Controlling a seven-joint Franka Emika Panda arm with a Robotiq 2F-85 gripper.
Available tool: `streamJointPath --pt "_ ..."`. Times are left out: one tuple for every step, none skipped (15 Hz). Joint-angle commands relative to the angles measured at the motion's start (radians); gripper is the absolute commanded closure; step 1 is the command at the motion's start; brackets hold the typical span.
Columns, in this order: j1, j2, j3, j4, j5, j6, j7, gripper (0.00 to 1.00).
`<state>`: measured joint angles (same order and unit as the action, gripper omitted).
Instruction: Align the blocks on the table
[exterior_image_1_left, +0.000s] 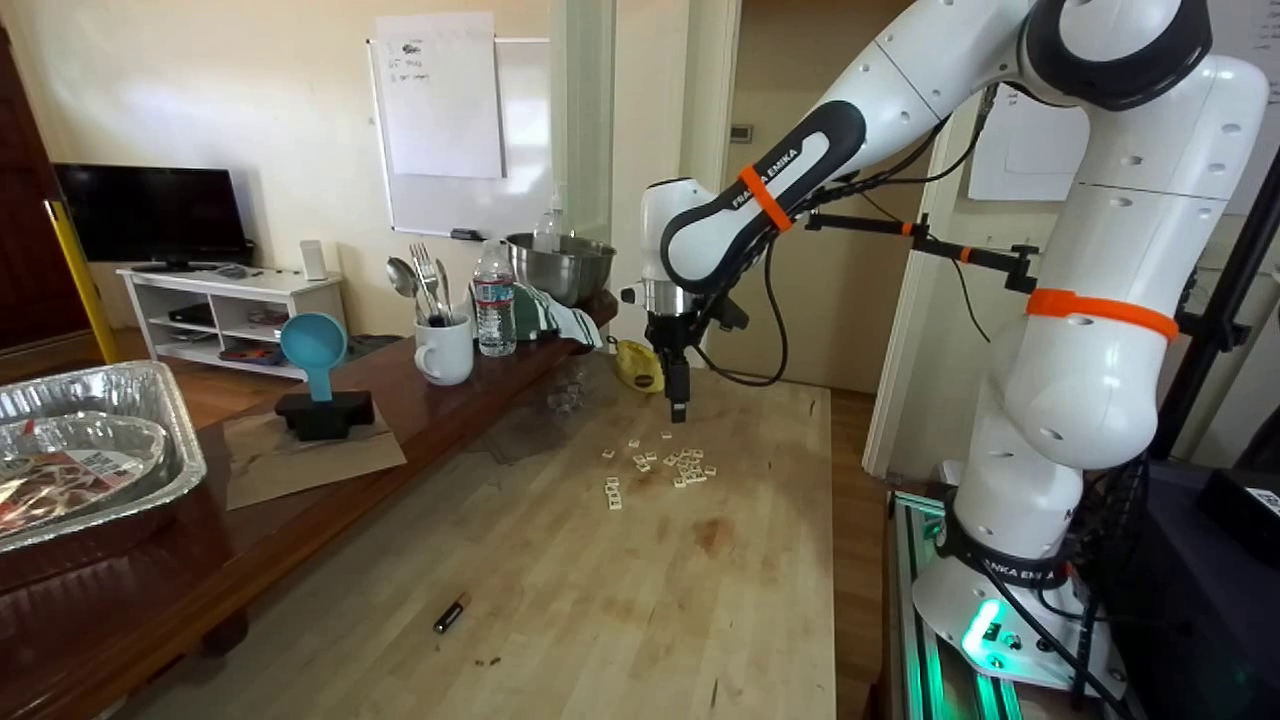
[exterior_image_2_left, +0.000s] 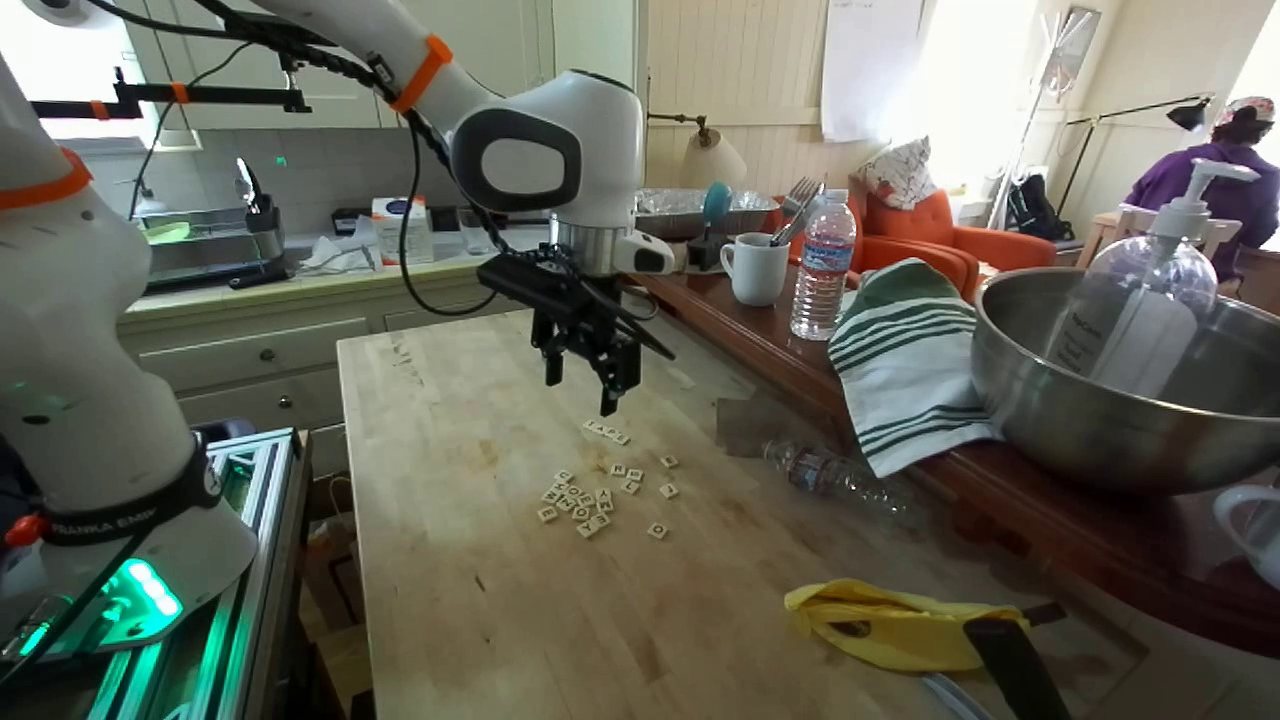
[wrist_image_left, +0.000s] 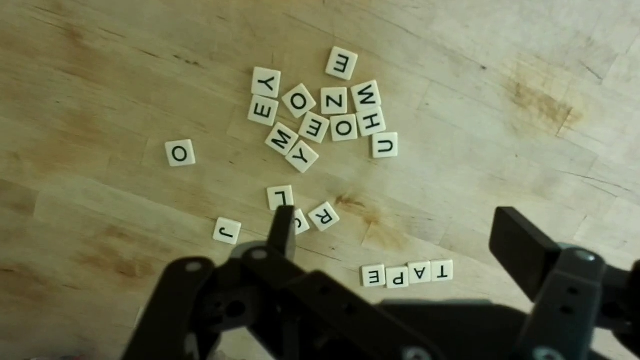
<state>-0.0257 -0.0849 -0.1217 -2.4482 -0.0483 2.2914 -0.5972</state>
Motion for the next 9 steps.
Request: streamJointPath --pt "-0.010 0.000 0.010 0.003 0.001 -0.002 0.000 0.00" --pt "-0.015 -0.004 0.016 -0.015 -0.065 0.049 0.028 0.00" --pt "-0.015 0.014 0.011 -0.020 -0.087 0.095 -0.029 0.00" --pt "-0.018 0.033 0.007 -0.019 -0.092 0.130 -0.038 0.00" --pt "-0.020 0.052 0.001 -0.022 -0.083 0.169 -0.072 0.00" --pt "-0.024 0.066 -0.002 -0.031 -0.080 0.211 -0.097 0.00" --pt "-0.028 0.079 -0.002 -0.039 -0.073 0.250 -0.125 0.06" --pt "-0.034 0.094 -0.001 -0.043 -0.071 0.281 -0.143 0.25" --pt "-0.041 0.108 0.001 -0.046 -0.064 0.310 -0.166 0.32"
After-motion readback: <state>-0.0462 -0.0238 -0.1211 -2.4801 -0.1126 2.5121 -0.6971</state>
